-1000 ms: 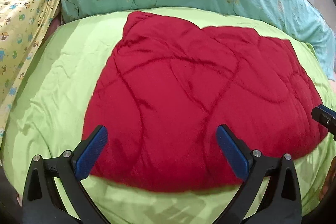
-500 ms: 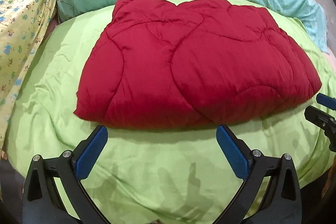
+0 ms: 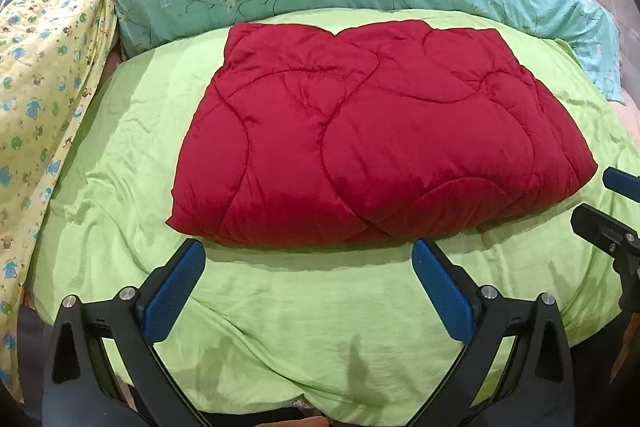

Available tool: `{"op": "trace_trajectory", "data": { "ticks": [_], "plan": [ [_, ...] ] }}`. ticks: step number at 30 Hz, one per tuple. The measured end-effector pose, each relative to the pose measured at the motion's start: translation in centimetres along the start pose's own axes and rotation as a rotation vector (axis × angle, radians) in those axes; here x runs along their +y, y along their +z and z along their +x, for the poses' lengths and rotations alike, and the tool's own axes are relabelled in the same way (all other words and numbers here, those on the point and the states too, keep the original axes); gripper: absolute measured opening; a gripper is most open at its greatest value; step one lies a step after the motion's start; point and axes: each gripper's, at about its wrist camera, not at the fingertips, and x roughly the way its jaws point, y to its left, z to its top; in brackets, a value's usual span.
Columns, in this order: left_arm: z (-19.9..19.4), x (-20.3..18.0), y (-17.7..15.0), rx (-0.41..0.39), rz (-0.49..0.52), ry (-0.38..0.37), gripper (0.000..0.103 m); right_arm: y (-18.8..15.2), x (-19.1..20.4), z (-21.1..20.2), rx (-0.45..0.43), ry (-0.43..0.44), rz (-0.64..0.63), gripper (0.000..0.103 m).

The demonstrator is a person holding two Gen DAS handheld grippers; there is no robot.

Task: Fold large clothes

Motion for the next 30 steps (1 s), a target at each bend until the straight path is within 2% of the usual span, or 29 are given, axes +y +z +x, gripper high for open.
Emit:
{"op": "trace_trajectory", "data": {
  "ticks": [14,30],
  "plan": [
    [1.5,-0.3,-0.1,0.031,-0.005,0.014,0.103,-0.2,-0.3,2.6,0.044,-0.006,0.044,0.099],
    [0.9,-0.4,0.5,0.003,-0.002,0.011,0.103,0.6,0.4,2.5,0.042,0.014,0.021,0.1]
  ]
}}
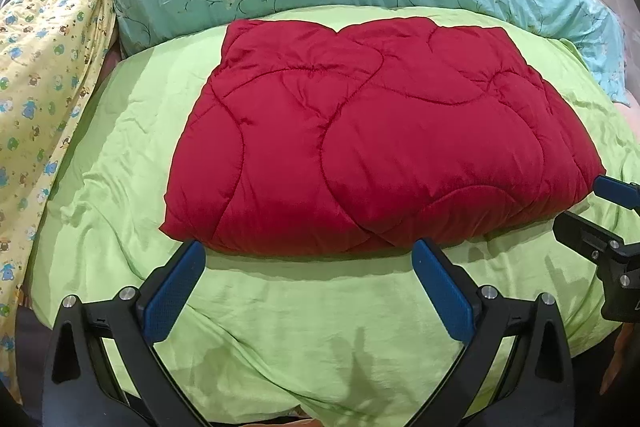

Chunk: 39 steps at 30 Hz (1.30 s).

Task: Fold large clothes

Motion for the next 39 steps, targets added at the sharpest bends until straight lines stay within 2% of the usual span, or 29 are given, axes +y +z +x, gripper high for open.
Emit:
{"op": "trace_trajectory", "data": {
  "ticks": [39],
  "plan": [
    [-0.74,-0.1,-0.28,-0.018,-0.001,0.012,0.103,0.08,0.28,-0.88,-0.014,0.009,-0.004,0.099]
  ]
}}
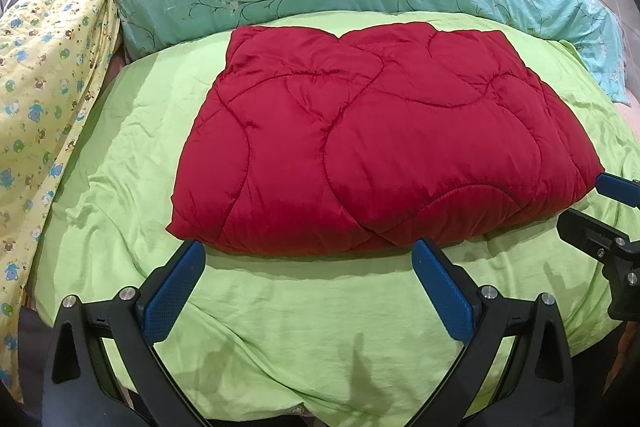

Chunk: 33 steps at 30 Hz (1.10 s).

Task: Fold large clothes

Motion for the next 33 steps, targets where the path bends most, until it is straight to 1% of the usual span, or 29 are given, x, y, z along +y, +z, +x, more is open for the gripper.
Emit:
{"op": "trace_trajectory", "data": {
  "ticks": [33],
  "plan": [
    [0.15,-0.05,-0.02,0.002,0.005,-0.002,0.103,0.01,-0.08,-0.03,0.001,0.006,0.011,0.1]
  ]
}}
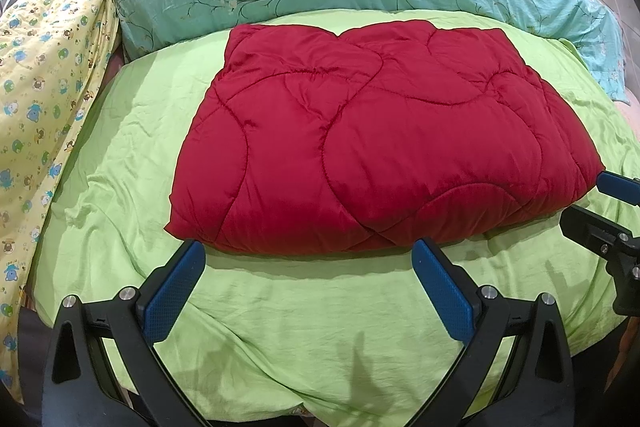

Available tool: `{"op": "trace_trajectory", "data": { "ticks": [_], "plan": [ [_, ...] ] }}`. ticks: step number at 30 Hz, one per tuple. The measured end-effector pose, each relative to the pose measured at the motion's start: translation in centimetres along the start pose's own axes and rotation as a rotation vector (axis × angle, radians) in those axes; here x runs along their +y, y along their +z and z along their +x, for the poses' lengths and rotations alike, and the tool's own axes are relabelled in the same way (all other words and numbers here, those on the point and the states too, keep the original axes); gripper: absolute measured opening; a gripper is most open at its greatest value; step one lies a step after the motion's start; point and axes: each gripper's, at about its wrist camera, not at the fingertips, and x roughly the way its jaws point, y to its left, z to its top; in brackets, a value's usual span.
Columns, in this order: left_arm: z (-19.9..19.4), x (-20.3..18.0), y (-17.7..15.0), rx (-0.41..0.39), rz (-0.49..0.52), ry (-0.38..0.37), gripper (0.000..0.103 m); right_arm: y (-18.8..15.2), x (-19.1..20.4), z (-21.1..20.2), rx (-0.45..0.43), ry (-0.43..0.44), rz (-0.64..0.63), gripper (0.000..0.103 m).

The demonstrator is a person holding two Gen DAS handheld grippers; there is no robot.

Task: Fold large clothes

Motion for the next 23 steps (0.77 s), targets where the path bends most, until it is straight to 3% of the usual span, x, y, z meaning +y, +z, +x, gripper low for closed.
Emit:
{"op": "trace_trajectory", "data": {
  "ticks": [23],
  "plan": [
    [0.53,-0.3,0.36,0.004,0.012,-0.013,0.103,-0.09,-0.1,0.71,0.007,0.004,0.01,0.1]
  ]
}}
